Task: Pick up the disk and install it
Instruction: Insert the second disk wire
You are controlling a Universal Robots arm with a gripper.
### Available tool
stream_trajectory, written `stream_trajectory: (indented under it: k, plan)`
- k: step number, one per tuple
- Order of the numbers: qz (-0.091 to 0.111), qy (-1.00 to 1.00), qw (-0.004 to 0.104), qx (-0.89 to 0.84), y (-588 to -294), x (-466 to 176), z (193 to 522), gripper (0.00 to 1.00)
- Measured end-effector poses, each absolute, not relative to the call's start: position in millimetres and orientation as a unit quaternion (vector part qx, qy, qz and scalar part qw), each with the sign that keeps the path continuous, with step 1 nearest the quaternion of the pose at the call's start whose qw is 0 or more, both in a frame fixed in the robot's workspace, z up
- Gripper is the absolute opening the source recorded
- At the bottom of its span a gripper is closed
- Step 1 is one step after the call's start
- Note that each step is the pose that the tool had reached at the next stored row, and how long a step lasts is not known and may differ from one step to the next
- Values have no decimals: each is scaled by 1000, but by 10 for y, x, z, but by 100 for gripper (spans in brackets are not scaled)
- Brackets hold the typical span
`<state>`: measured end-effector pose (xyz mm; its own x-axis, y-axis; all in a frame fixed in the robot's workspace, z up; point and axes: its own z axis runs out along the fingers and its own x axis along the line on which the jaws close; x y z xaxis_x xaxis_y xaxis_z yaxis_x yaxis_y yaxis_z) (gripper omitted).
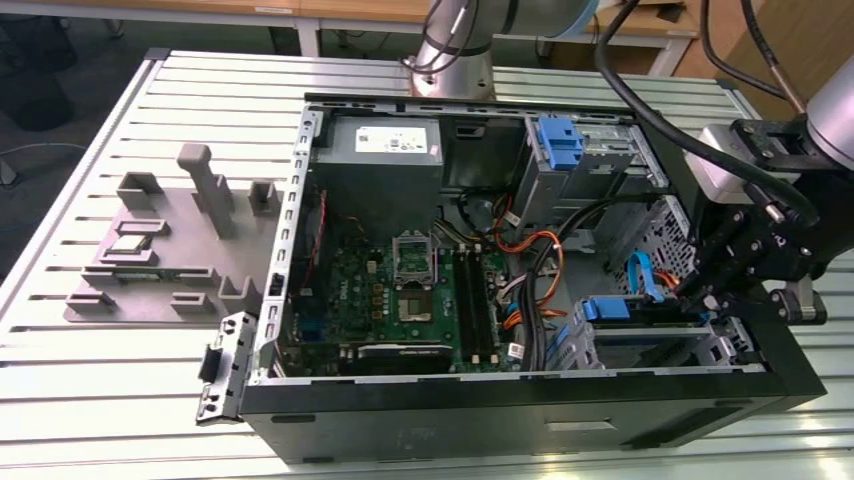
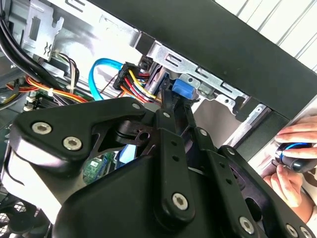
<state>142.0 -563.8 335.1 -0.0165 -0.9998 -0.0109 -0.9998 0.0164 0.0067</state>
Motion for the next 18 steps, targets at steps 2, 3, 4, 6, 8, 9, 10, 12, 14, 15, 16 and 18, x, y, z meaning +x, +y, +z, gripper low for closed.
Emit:
stream_trajectory:
  k: [2, 3, 4, 6, 8, 9, 10, 12, 14, 15, 16, 18]
  plan:
    - [6, 713, 2, -701, -5639, 1415, 3350, 24]
    - [6, 713, 2, -701, -5639, 1414, 3350, 24]
    - [6, 713, 2, -701, -5639, 1413, 3349, 24]
    - [6, 713, 2, -701, -5639, 1411, 3349, 24]
    - [6, 713, 2, -701, -5640, 1409, 3349, 24]
    - [6, 713, 2, -701, -5640, 1408, 3349, 23]
    - [6, 713, 2, -701, -5640, 1408, 3350, 16]
    - [6, 713, 2, -701, -5640, 1406, 3349, 16]
    - [6, 713, 2, -701, -5640, 1404, 3348, 16]
    - [6, 713, 2, -701, -5640, 1403, 3348, 16]
    - [6, 713, 2, -701, -5640, 1402, 3348, 16]
    - [6, 713, 2, -701, -5640, 1402, 3353, 16]
